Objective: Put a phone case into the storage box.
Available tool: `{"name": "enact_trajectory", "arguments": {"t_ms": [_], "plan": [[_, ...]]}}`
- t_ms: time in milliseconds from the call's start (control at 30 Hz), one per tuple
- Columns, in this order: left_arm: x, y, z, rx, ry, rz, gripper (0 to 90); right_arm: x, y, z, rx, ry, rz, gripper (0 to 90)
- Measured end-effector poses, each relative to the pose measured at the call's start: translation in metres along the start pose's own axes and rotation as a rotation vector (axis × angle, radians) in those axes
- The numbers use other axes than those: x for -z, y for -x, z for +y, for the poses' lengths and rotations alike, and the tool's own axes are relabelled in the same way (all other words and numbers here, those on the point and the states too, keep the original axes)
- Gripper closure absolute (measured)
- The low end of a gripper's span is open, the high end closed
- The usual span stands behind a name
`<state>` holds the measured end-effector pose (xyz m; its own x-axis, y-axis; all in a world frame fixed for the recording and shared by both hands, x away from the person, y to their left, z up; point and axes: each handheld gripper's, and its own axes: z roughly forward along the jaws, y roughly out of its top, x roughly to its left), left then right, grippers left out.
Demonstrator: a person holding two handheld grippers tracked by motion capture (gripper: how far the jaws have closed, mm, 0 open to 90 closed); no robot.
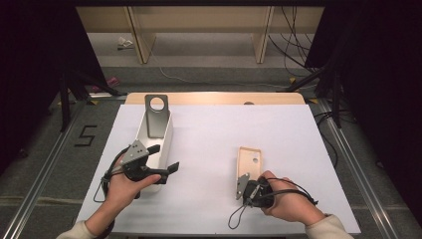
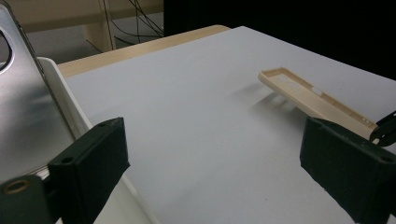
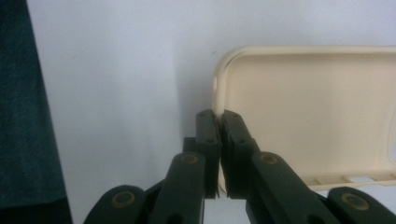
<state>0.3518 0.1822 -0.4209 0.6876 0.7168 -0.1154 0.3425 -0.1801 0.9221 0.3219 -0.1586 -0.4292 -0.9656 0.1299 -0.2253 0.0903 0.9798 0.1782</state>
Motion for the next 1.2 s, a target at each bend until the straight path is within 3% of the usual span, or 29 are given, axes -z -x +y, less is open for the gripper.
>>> {"name": "enact_trajectory", "arguments": {"t_ms": [400,667,867,1000,1133,1200], "plan": [[0.000,0.004,0.002,0.000,0.001,-0.010,9.8,0.002,0.003,0.004,-0.005,0.112,-0.097,87.1],[-0.004,0.008,0.004,0.000,0.003,-0.019,12.5,-0.001,0.004,0.009,0.004,0.145,-0.123,87.1],[-0.014,0.016,0.012,0.014,-0.017,-0.035,15.2,-0.003,0.004,0.016,0.004,0.168,-0.153,87.1],[-0.022,0.022,0.021,0.045,-0.025,-0.055,16.8,-0.004,0.004,0.021,0.003,0.177,-0.161,87.1],[-0.037,0.031,0.034,0.044,-0.050,-0.091,18.3,-0.004,0.003,0.024,0.011,0.188,-0.169,87.1],[-0.044,0.033,0.039,0.039,-0.063,-0.086,20.4,-0.004,0.002,0.026,0.006,0.185,-0.165,87.2]]}}
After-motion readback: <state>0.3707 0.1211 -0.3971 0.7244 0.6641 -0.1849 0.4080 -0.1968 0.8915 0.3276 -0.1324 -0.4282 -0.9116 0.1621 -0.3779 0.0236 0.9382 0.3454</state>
